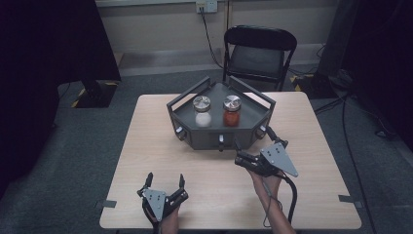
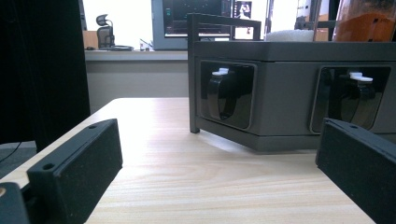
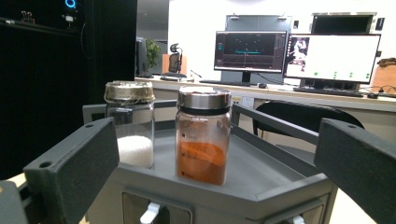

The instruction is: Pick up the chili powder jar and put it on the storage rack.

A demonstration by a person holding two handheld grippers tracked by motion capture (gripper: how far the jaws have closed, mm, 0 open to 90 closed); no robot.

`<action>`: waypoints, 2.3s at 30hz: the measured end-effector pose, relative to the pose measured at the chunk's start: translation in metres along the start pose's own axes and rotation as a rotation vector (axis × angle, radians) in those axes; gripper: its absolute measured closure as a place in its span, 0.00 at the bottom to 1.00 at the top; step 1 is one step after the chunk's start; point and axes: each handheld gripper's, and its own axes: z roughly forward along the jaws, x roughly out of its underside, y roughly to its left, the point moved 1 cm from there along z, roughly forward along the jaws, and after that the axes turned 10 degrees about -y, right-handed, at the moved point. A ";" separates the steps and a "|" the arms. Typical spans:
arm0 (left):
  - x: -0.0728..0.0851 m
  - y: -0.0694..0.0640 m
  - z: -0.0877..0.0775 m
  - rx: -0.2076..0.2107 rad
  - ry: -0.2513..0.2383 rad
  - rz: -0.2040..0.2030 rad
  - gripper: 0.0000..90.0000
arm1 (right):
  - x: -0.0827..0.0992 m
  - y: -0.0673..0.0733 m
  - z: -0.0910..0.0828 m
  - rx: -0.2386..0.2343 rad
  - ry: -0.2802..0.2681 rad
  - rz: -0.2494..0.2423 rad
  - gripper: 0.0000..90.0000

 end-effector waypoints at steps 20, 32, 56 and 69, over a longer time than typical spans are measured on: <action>0.000 0.000 0.000 -0.001 -0.001 0.000 0.00 | 0.019 0.004 -0.046 0.040 0.026 0.028 0.00; 0.000 0.000 0.000 -0.001 0.000 0.000 0.00 | 0.033 0.000 -0.064 0.055 0.063 0.042 0.00; 0.000 -0.001 0.000 -0.006 -0.001 0.001 0.00 | 0.058 0.001 -0.085 0.073 0.110 0.016 0.00; 0.000 -0.001 0.000 -0.006 -0.001 0.001 0.00 | 0.071 0.004 -0.088 0.091 0.120 0.029 0.00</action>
